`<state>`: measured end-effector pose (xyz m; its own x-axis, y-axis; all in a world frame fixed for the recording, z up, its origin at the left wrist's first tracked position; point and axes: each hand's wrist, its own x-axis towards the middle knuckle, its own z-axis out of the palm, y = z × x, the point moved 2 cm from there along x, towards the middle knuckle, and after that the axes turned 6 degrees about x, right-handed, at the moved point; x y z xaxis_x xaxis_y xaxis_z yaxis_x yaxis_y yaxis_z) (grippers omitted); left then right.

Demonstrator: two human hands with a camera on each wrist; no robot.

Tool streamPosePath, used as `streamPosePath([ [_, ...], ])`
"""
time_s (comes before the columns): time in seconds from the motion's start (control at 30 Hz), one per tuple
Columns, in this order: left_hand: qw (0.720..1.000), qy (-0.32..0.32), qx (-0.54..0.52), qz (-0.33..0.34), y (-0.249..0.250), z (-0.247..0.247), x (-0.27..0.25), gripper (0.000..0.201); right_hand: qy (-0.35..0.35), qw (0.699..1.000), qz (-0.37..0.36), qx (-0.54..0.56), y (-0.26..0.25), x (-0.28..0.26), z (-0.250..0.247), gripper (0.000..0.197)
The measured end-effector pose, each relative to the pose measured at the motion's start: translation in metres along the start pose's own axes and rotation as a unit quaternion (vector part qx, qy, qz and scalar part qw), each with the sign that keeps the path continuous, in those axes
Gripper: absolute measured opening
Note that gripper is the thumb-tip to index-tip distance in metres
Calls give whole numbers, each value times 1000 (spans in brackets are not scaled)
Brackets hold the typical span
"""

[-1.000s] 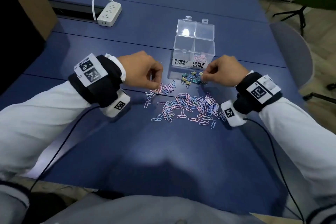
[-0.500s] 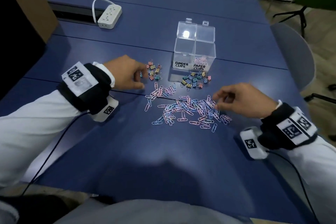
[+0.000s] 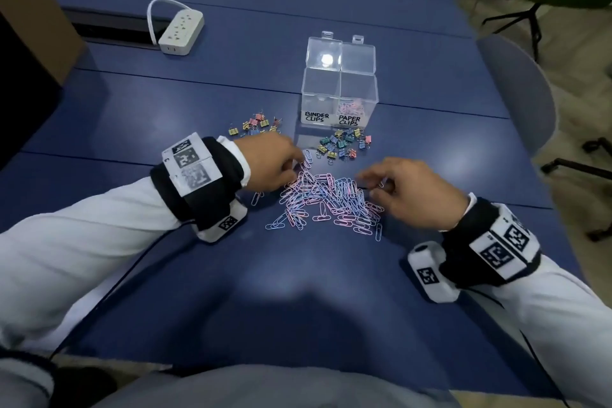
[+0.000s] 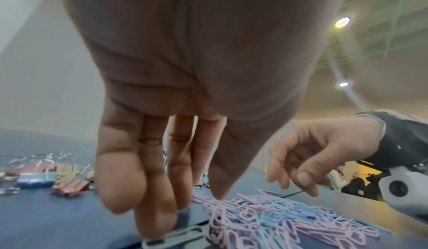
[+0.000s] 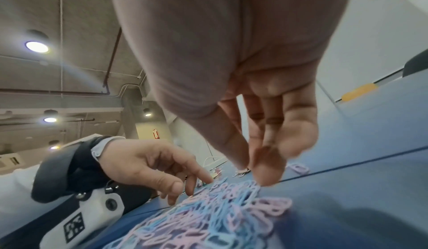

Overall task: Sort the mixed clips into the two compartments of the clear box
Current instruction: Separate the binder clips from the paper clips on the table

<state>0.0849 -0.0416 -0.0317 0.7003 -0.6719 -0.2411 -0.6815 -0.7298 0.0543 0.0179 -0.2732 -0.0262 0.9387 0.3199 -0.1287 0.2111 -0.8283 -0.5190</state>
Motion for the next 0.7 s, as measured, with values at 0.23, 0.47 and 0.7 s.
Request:
streamPosePath([
  [0.23, 999, -27, 27, 15, 16, -5, 14, 41, -32, 996, 25, -85, 0, 16, 1, 38],
  [0.47, 998, 45, -29, 17, 7, -5, -8, 33, -21, 999, -21, -41, -14, 21, 8, 38],
  [0.7, 996, -21, -31, -84, -31, 2, -34, 37, -70, 994, -36, -75, -21, 20, 9, 40],
])
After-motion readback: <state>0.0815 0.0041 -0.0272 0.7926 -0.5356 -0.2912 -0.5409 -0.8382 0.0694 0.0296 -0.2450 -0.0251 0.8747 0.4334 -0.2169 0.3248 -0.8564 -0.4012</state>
